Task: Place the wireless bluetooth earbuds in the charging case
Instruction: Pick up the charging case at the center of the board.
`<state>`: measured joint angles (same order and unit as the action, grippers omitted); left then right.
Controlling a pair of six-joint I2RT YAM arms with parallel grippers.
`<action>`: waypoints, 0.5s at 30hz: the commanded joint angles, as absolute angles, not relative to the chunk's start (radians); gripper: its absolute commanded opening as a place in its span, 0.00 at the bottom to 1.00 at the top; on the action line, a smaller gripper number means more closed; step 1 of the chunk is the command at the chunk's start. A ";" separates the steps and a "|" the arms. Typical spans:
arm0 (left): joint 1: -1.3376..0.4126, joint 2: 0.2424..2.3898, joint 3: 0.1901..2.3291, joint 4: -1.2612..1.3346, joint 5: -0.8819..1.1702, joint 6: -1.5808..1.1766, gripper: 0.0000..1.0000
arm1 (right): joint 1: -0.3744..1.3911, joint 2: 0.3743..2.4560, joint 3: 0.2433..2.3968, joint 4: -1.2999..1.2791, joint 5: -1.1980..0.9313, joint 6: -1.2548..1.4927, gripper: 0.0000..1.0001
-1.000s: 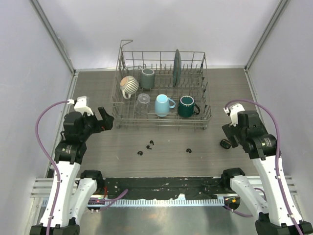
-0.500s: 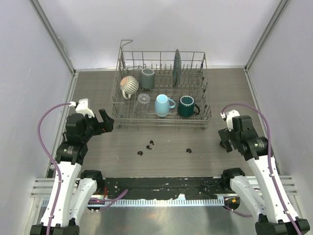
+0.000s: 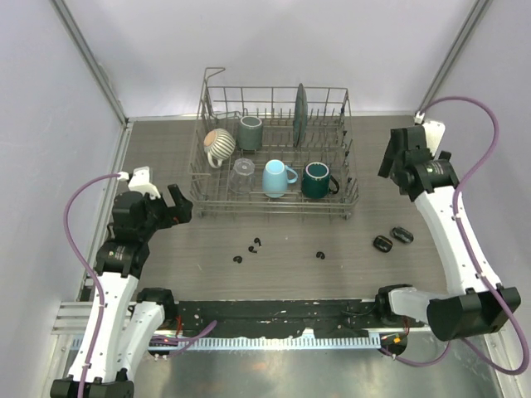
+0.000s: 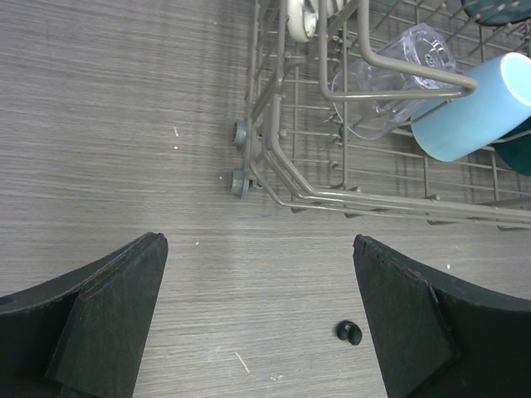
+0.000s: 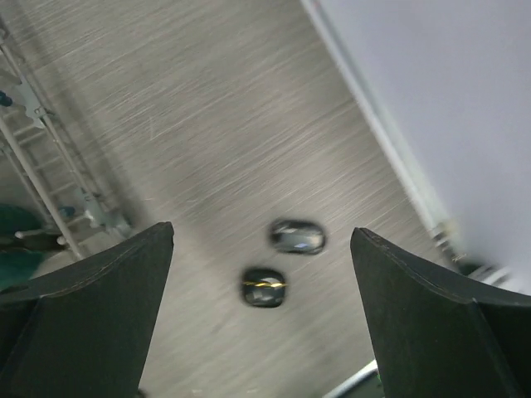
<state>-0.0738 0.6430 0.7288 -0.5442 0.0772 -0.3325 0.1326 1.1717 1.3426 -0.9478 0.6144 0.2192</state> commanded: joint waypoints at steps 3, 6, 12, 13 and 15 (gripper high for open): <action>-0.077 0.635 0.727 -0.541 0.009 -0.324 1.00 | 0.129 1.062 1.139 -0.942 0.576 0.944 0.94; -0.083 0.643 0.727 -0.543 0.009 -0.328 1.00 | 0.129 1.049 1.071 -0.946 0.615 1.176 0.95; -0.090 0.658 0.732 -0.548 -0.020 -0.340 1.00 | 0.126 1.016 1.055 -0.979 0.660 1.399 1.00; -0.089 0.658 0.736 -0.552 -0.037 -0.344 1.00 | 0.126 0.999 1.052 -0.963 0.647 1.419 1.00; -0.089 0.655 0.738 -0.557 -0.051 -0.351 1.00 | 0.124 0.927 1.010 -0.860 0.631 1.382 1.00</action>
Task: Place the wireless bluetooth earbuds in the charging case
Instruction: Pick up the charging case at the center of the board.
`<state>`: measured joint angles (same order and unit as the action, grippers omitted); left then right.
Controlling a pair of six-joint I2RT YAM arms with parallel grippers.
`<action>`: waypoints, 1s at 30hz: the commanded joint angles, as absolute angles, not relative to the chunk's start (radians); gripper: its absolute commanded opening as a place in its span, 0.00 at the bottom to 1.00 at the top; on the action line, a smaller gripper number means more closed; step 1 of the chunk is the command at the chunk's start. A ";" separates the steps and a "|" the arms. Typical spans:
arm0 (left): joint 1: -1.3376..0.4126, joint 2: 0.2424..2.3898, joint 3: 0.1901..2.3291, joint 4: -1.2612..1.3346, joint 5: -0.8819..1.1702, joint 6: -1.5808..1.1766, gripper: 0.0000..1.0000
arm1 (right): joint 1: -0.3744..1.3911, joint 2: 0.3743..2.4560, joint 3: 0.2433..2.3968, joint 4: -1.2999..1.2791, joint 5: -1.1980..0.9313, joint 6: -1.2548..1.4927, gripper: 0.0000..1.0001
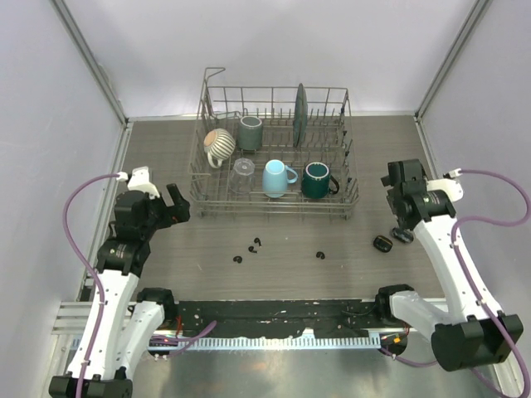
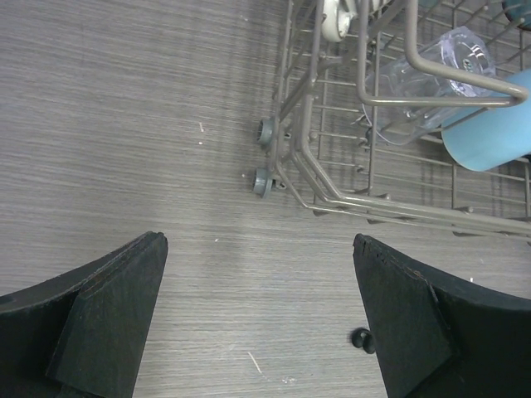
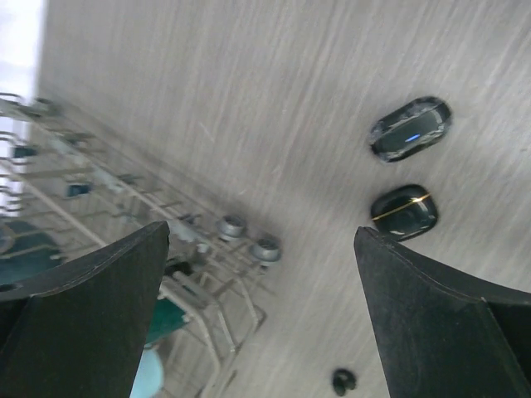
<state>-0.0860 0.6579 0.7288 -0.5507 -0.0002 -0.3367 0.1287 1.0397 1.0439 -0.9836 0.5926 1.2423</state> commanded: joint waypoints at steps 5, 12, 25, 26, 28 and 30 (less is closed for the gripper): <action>-0.089 0.635 0.729 -0.558 -0.095 -0.365 1.00 | 0.123 0.782 0.826 -0.693 0.688 1.439 1.00; -0.091 0.647 0.727 -0.554 -0.110 -0.400 1.00 | 0.114 1.070 1.069 -0.929 0.683 1.274 1.00; -0.089 0.657 0.738 -0.581 -0.140 -0.400 1.00 | 0.100 0.937 0.879 -0.896 0.647 1.744 0.73; -0.090 0.655 0.738 -0.581 -0.140 -0.399 1.00 | 0.097 0.951 0.890 -0.917 0.652 1.723 0.73; -0.089 0.658 0.738 -0.583 -0.141 -0.396 1.00 | 0.077 1.011 0.934 -0.954 0.641 1.715 0.73; -0.090 0.657 0.739 -0.583 -0.138 -0.394 1.00 | 0.040 1.054 0.959 -0.988 0.606 1.694 0.73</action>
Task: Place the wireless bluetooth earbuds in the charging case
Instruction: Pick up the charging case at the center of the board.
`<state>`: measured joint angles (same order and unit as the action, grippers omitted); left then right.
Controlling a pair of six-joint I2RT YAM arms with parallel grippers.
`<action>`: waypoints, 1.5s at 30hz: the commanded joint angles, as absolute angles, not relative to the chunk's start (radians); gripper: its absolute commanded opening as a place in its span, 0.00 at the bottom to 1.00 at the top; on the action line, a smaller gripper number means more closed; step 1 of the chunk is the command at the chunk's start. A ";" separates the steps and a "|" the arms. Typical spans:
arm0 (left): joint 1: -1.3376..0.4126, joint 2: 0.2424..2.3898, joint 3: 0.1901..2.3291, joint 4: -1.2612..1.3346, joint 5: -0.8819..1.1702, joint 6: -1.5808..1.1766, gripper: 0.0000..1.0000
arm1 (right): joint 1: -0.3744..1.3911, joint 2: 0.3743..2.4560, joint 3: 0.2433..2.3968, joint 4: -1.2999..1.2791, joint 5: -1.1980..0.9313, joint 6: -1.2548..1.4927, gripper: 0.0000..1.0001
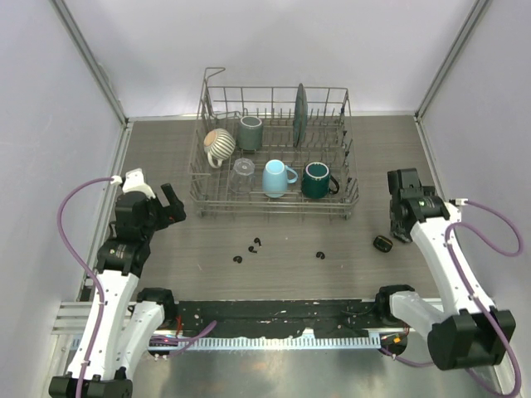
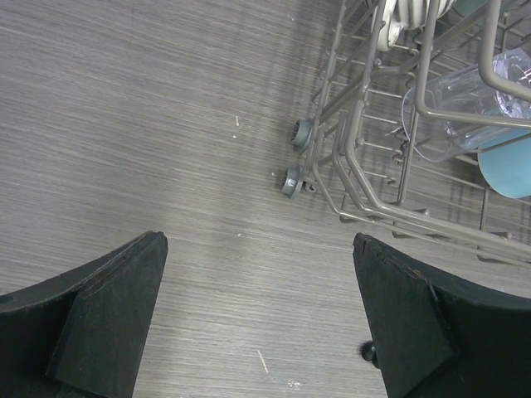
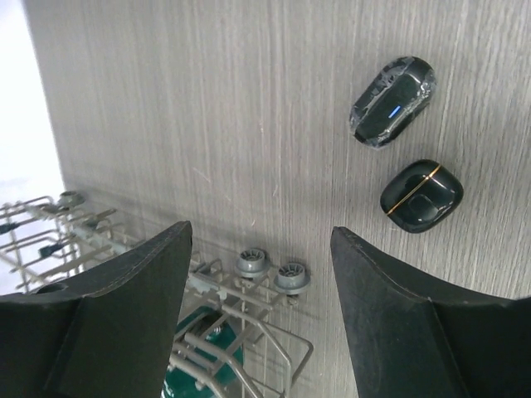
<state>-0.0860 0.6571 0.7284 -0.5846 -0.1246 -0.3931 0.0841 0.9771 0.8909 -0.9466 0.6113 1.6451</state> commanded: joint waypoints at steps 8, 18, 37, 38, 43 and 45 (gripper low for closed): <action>-0.089 0.653 0.736 -0.589 -0.150 -0.393 1.00 | -0.040 1.098 0.928 -0.962 0.492 1.675 0.67; -0.089 0.664 0.738 -0.591 -0.149 -0.393 1.00 | -0.167 1.149 0.891 -0.914 0.365 1.574 0.68; -0.089 0.690 0.739 -0.588 -0.133 -0.388 1.00 | -0.195 1.230 0.808 -0.822 0.468 1.761 0.62; -0.089 0.695 0.739 -0.588 -0.130 -0.388 1.00 | -0.195 1.238 0.811 -0.819 0.482 1.766 0.62; -0.089 0.722 0.745 -0.592 -0.123 -0.377 1.00 | -0.193 1.272 0.807 -0.796 0.551 1.792 0.64; -0.089 0.724 0.749 -0.598 -0.120 -0.368 1.00 | -0.193 1.293 0.804 -0.779 0.558 1.790 0.65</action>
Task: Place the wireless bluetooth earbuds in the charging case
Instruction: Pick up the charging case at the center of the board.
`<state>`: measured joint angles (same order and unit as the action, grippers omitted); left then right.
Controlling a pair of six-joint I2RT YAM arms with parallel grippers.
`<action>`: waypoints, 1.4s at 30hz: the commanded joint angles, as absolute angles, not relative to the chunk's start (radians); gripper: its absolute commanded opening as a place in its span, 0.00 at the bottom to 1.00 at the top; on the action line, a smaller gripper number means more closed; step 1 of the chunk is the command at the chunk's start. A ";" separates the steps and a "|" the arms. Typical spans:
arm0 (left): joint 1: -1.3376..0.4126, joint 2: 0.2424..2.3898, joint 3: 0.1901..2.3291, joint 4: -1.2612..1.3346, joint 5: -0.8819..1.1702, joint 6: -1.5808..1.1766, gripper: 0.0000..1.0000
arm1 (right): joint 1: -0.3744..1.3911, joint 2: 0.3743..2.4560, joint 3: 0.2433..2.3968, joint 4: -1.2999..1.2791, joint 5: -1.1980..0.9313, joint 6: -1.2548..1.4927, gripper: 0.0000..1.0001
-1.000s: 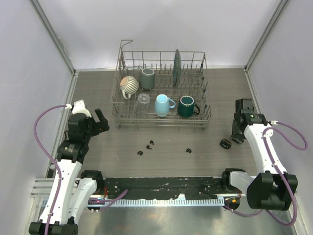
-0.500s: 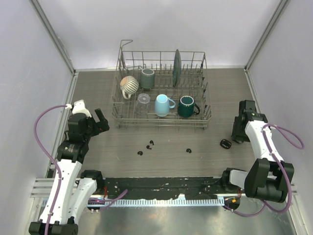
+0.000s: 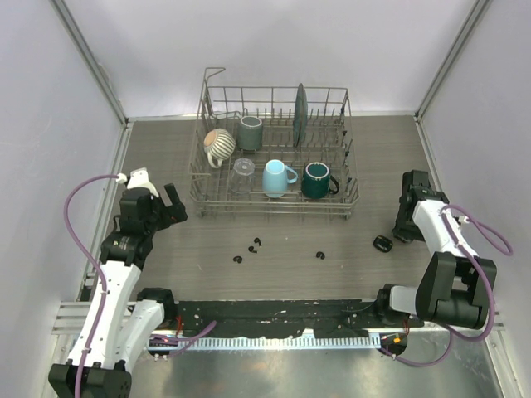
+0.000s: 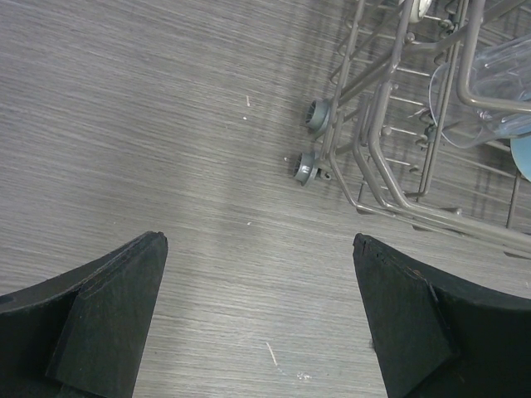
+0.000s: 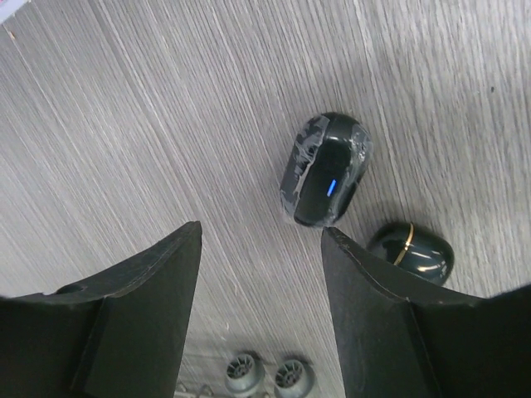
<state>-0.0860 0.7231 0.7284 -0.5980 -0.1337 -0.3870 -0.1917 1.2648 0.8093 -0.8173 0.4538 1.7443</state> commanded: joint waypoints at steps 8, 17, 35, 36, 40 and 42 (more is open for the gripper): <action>-0.090 0.715 0.759 -0.614 -0.097 -0.365 1.00 | -0.195 1.290 0.738 -0.683 0.620 1.812 0.68; -0.089 0.684 0.749 -0.608 -0.092 -0.357 1.00 | -0.256 1.348 0.712 -0.624 0.552 1.769 0.68; -0.091 0.684 0.738 -0.595 -0.060 -0.348 1.00 | -0.264 1.161 0.693 -0.722 0.492 1.772 0.68; -0.089 0.684 0.738 -0.595 -0.060 -0.348 1.00 | -0.262 1.152 0.696 -0.730 0.488 1.766 0.68; -0.089 0.689 0.736 -0.594 -0.058 -0.344 1.00 | -0.261 1.115 0.695 -0.788 0.462 1.753 0.68; -0.091 0.690 0.736 -0.592 -0.057 -0.344 1.00 | -0.261 1.104 0.693 -0.814 0.459 1.753 0.68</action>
